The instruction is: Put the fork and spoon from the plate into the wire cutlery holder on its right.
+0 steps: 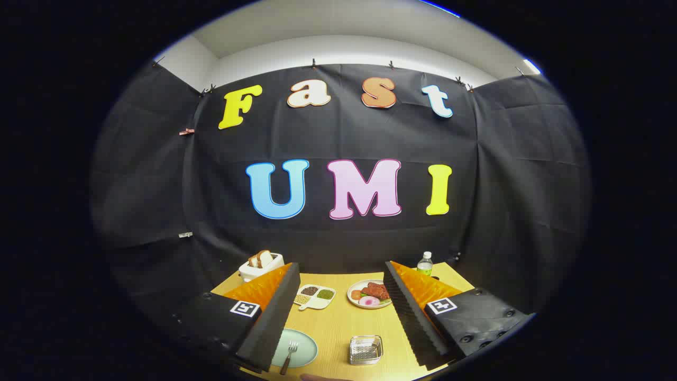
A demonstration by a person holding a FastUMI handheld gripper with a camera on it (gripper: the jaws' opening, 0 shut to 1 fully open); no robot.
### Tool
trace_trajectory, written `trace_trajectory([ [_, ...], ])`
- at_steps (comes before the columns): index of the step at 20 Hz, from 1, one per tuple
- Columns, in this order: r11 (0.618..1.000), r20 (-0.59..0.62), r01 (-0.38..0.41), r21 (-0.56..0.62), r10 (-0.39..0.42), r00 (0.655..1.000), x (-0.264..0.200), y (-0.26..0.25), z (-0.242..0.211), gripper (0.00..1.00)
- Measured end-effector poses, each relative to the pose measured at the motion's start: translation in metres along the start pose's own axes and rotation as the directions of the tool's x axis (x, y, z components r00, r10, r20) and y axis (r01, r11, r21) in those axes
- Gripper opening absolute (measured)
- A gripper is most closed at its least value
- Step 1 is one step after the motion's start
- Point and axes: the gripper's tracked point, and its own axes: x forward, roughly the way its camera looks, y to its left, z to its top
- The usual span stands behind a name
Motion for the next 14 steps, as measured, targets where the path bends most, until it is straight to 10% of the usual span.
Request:
trace_trajectory([
  [14,0.999,-0.049,0.044,-0.020,-0.045,0.998,0.024,-0.009,-0.024,0.97],
])
